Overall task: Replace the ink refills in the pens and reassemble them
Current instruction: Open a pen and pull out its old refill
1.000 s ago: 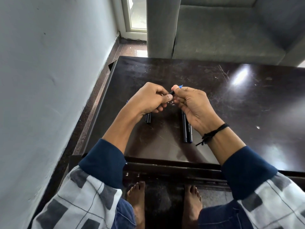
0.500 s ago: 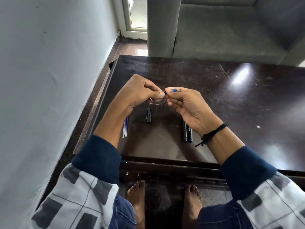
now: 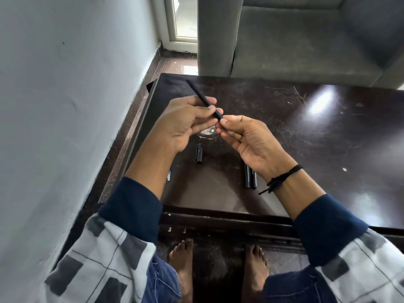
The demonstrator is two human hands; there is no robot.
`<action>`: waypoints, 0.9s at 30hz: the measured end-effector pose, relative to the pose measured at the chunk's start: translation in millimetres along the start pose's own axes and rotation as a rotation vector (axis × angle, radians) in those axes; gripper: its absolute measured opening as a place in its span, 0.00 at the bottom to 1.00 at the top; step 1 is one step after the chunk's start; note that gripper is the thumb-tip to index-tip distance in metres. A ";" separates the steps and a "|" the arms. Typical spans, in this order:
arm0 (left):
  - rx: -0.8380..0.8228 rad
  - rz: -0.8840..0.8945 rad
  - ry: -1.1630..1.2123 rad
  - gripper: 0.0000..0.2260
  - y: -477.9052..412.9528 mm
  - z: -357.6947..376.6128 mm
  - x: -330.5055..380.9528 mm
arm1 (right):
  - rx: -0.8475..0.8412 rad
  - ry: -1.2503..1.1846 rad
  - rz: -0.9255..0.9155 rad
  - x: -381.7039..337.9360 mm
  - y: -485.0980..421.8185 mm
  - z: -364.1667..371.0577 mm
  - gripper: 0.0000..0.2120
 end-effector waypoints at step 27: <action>0.190 -0.008 0.118 0.05 -2.2 -7.8 -16.9 | 0.172 0.316 -0.286 -18.6 -0.9 -12.4 0.03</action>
Point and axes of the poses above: each hand's wrist, its own y-axis away from the middle knuckle, its own z-axis out of the palm, x = y × z, the point moved 9 cm from there along -y, towards the middle knuckle, and after that the axes turned 7 degrees about y, right-handed, at the moved point
